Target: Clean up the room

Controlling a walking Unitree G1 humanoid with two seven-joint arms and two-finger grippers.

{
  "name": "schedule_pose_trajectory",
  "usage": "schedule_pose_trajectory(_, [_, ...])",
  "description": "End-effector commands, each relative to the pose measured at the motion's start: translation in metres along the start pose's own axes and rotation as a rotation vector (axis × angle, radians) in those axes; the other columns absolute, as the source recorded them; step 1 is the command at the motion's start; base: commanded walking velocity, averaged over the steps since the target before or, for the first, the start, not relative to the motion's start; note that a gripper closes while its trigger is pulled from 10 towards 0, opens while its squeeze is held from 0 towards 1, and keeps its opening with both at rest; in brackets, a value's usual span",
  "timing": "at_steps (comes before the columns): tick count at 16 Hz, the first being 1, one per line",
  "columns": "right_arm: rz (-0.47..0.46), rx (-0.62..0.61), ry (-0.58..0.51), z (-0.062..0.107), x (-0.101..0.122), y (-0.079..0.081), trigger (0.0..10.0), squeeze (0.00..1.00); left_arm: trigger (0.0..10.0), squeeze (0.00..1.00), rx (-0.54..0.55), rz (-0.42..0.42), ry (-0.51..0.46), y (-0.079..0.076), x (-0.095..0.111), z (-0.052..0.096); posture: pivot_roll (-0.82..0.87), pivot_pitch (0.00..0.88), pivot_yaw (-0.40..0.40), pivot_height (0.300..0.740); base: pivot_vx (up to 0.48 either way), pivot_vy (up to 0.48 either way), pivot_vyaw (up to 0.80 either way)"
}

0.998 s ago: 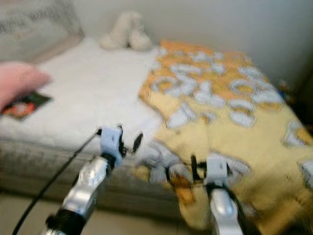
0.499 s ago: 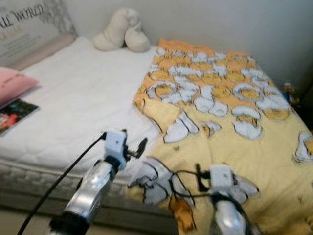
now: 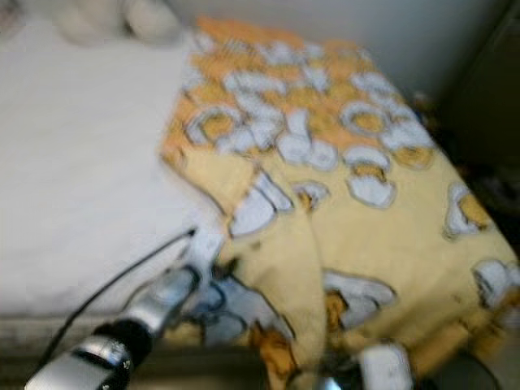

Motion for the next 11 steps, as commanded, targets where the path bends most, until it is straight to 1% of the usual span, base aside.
schedule_pose_trajectory(1, [0.025, 0.021, 0.000, 0.003, 0.006, 0.003, 10.0, 0.00, 10.0, 0.00, 0.065, -0.014, 0.013, 0.012, -0.001, 0.000, -0.14, 0.261, -0.123, 0.740, 0.000, 0.000, 0.00])
schedule_pose_trajectory(2, [0.024, 0.024, 0.007, 0.004, 0.006, 0.003, 10.0, 0.00, 10.0, 0.00, 0.110, -0.009, 0.015, 0.022, -0.001, 0.000, -0.15, 0.268, -0.129, 0.740, 0.000, 0.000, 0.00])
schedule_pose_trajectory(3, [0.027, 0.031, 0.018, 0.008, 0.005, 0.004, 10.0, 0.00, 10.0, 0.00, 0.180, -0.006, 0.012, 0.037, 0.001, 0.001, -0.16, 0.284, -0.137, 0.740, 0.000, 0.000, 0.00])
schedule_pose_trajectory(4, [0.037, 0.038, 0.031, 0.014, 0.006, 0.002, 10.0, 0.00, 10.0, 0.00, 0.224, 0.007, 0.000, 0.047, 0.003, 0.003, -0.17, 0.293, -0.141, 0.740, 0.000, 0.000, 0.00])
schedule_pose_trajectory(5, [0.044, 0.038, 0.041, 0.018, 0.005, 0.001, 10.0, 0.00, 10.0, 0.00, 0.239, 0.018, -0.007, 0.049, 0.003, 0.004, -0.17, 0.301, -0.145, 0.740, 0.000, 0.000, 0.00])
schedule_pose_trajectory(6, [0.046, 0.033, 0.050, 0.021, 0.005, -0.001, 10.0, 0.00, 10.0, 0.00, 0.221, 0.040, -0.005, 0.046, 0.000, 0.004, -0.17, 0.313, -0.147, 0.740, 0.000, 0.000, 0.00])
schedule_pose_trajectory(7, [0.048, 0.030, 0.063, 0.024, 0.003, -0.002, 10.0, 0.00, 10.0, 0.00, 0.172, 0.095, -0.020, 0.035, -0.003, 0.004, -0.17, 0.319, -0.147, 0.740, 0.000, 0.000, 0.00])
schedule_pose_trajectory(8, [0.048, 0.028, 0.071, 0.026, 0.003, -0.003, 10.0, 0.00, 10.0, 0.00, 0.100, 0.115, -0.068, 0.020, 0.001, 0.004, -0.18, 0.327, -0.147, 0.740, 0.000, 0.000, 0.00])
schedule_pose_trajectory(9, [0.047, 0.026, 0.078, 0.027, 0.002, -0.003, 10.0, 0.00, 10.0, 0.00, 0.069, 0.078, -0.101, 0.010, 0.003, 0.005, -0.17, 0.328, -0.147, 0.740, 0.000, 0.000, 0.00])
schedule_pose_trajectory(11, [0.046, 0.029, 0.088, 0.028, 0.001, -0.001, 10.0, 0.00, 10.0, 0.00, 0.065, 0.045, -0.141, 0.004, 0.006, 0.008, -0.17, 0.329, -0.145, 0.740, 0.000, 0.000, 0.00])
Point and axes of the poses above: a point about 5 cm out from each wrist's last joint towards the gripper, its own z axis pointing back from the gripper into the wrist, its own x axis along the axis of the wrist's last joint, y = z × x, the point moved 6 cm from there along -z, pointing out of the wrist towards the gripper, and after that the axes turned 13 degrees about -z, right-handed, at the moved point
